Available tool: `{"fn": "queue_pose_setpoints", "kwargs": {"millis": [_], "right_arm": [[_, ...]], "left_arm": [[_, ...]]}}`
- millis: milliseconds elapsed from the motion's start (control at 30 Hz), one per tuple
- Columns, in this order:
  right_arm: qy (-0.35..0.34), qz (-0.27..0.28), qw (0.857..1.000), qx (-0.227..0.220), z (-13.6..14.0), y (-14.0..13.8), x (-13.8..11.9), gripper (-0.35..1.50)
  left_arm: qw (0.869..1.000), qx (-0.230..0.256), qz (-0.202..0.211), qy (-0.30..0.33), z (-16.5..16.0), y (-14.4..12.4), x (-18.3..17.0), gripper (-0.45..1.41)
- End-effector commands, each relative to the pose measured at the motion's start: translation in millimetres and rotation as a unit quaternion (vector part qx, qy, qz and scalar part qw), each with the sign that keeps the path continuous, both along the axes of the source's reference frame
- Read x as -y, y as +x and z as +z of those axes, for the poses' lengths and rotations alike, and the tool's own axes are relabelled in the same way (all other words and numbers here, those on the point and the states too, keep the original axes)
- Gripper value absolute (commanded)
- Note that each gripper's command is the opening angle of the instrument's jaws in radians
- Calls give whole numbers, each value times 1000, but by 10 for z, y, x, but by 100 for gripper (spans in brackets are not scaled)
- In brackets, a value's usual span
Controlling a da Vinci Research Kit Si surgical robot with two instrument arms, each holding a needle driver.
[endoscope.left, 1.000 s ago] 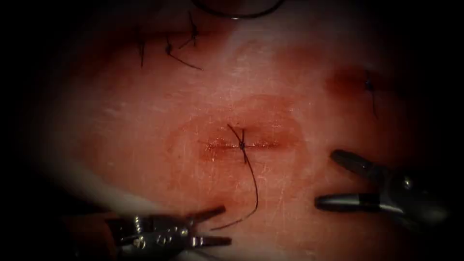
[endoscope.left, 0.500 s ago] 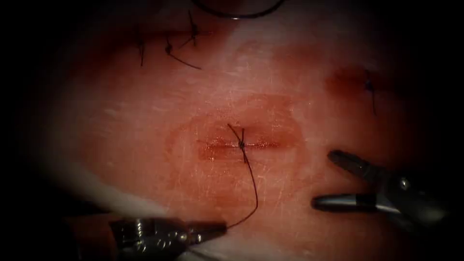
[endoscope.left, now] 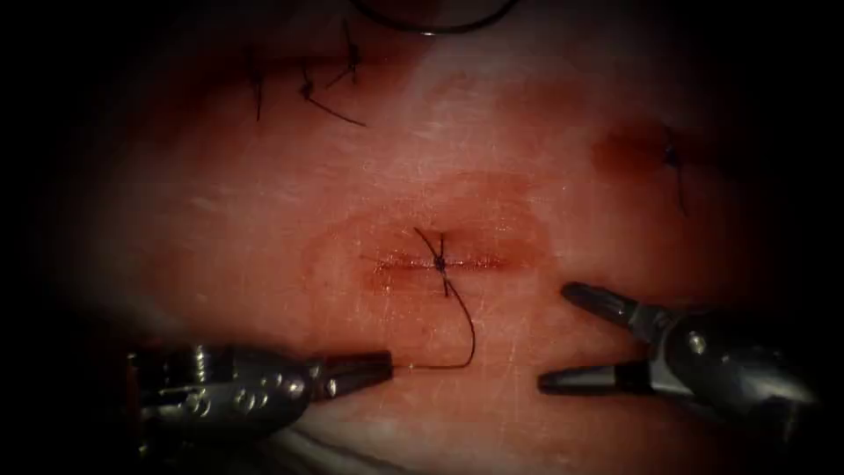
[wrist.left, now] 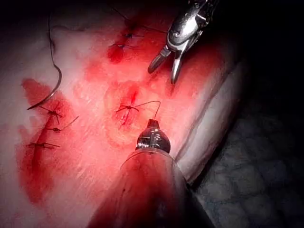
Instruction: Wound Closure
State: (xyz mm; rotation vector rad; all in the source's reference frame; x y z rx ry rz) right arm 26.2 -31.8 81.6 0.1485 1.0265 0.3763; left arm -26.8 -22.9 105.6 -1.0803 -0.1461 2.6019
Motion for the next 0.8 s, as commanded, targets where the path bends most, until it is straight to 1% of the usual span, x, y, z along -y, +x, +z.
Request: {"fn": "queue_pose_setpoints", "kwargs": {"millis": [33,100,267,500,600,800], "right_arm": [[-7,-13,1000,-7,9,13,4,133],[-14,-40,999,-19,11,21,6,133],[-39,-61,997,-33,15,39,11,135],[-74,-60,994,-44,19,69,9,138],[-89,-56,994,-35,24,79,7,141],[-115,-41,992,-22,32,92,-1,141]], "left_arm": [[1000,1,-1,2,3,-3,3,-45],[1000,2,-3,0,-4,1,-3,-45],[1000,3,-6,-6,-17,13,-15,-45],[1000,2,-11,-8,-27,21,-22,-45],[1000,3,-13,-9,-32,22,-23,-45],[1000,2,-13,-10,-36,21,-21,-45]]}}
